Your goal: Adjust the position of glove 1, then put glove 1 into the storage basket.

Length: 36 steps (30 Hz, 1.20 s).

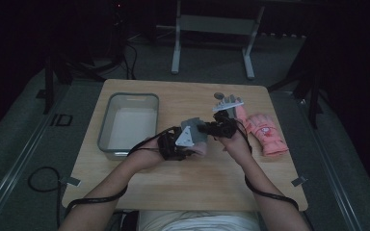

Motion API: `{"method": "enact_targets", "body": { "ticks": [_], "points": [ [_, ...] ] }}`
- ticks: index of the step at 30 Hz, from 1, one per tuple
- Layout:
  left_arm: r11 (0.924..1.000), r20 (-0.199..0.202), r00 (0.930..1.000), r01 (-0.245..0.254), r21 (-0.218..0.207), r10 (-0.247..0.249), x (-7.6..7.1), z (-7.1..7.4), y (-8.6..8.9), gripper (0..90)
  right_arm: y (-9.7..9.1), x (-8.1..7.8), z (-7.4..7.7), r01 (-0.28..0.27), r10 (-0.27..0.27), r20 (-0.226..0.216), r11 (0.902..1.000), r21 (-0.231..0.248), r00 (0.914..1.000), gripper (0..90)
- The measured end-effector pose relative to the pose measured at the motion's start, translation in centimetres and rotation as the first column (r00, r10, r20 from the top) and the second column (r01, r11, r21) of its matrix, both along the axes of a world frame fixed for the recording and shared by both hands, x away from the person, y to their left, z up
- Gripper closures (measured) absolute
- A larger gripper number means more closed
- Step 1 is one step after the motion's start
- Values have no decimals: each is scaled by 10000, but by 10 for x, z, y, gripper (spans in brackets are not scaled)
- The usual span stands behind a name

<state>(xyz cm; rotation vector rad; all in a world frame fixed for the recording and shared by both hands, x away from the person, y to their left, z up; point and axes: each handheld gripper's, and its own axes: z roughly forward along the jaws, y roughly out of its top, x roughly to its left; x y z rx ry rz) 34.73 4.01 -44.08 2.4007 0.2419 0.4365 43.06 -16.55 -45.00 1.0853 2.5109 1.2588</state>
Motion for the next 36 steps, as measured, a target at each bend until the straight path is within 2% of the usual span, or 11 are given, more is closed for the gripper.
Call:
{"method": "enact_targets", "body": {
  "ticks": [1, 3, 4, 11, 18, 21, 29, 34, 36],
  "points": [
    [9999, 107, 9999, -107, 95, 106, 1, 7, 7, 707, 9, 3, 8, -66, 65, 80, 9999, 85, 9999, 759],
    [9997, 217, 9995, -224, 132, 221, 1, 13, 13, 707, 14, 4, 13, -128, 127, 155, 9999, 69, 9998, 759],
    [9997, 217, 9995, -224, 132, 221, 1, 13, 13, 707, 14, 4, 13, -128, 127, 155, 9999, 69, 9998, 759],
    [9974, 357, 9978, -582, 428, 567, 5, 25, 36, 707, 46, 14, 31, -471, 473, 393, 9989, -70, 9981, 758],
    [9932, 677, 9931, -1001, 600, 960, 11, 32, 65, 708, 83, 26, 45, -762, 765, 563, 9971, -71, 9955, 759],
    [9922, 582, 9921, -1139, 506, 1109, 14, 34, 82, 708, 100, 30, 50, -920, 921, 629, 9958, -46, 9938, 759],
    [9850, 497, 9863, -1603, 631, 1573, 23, 26, 125, 707, 144, 39, 49, -1177, 1160, 562, 9926, 286, 9917, 759],
    [9841, 600, 9850, -1653, 647, 1615, 27, 17, 147, 707, 168, 45, 41, -1194, 1179, 438, 9922, 348, 9921, 760],
    [9835, 653, 9861, -1580, 879, 1526, 29, 11, 155, 707, 177, 49, 36, -1201, 1191, 311, 9922, 324, 9924, 760]
  ]
}}
